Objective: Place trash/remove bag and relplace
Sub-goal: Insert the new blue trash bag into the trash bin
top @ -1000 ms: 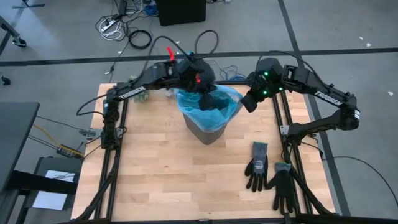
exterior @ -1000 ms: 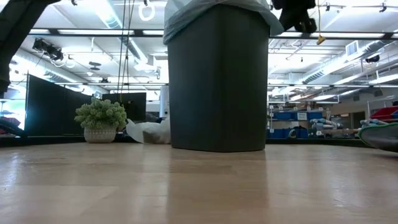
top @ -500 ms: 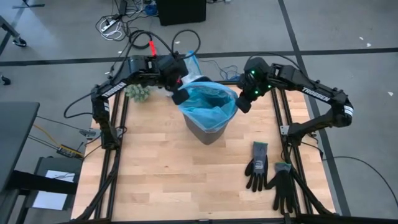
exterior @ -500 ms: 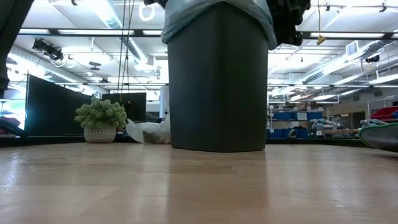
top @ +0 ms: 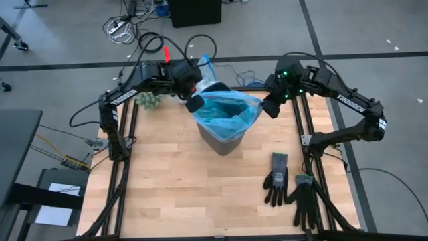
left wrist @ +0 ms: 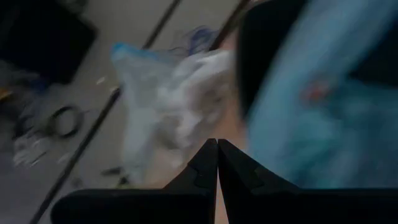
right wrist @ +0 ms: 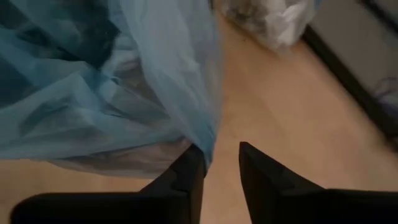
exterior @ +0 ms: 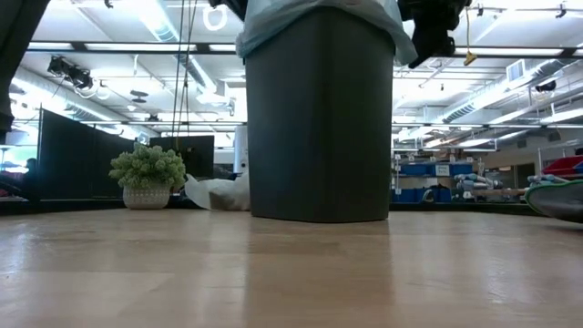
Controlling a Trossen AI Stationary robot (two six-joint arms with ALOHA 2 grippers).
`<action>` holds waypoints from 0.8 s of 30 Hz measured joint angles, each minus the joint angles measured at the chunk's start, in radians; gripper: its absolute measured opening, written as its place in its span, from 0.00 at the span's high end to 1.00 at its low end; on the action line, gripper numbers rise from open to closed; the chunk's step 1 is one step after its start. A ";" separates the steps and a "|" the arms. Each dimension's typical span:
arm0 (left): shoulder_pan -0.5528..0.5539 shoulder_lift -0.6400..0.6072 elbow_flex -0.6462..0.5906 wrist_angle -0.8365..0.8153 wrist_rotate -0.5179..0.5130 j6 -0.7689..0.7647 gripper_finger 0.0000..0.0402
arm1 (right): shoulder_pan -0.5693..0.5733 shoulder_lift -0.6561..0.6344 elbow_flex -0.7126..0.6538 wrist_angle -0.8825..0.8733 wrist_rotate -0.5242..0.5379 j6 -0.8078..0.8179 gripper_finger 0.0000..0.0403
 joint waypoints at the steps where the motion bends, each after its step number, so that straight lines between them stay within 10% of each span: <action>1: 0.001 0.000 -0.004 -0.024 -0.034 -0.016 0.95 | -0.003 -0.001 0.000 -0.005 0.015 -0.013 0.75; 24: 0.038 -0.051 -0.099 -0.013 0.282 0.133 0.95 | -0.004 -0.147 0.000 0.136 -0.081 -0.034 0.71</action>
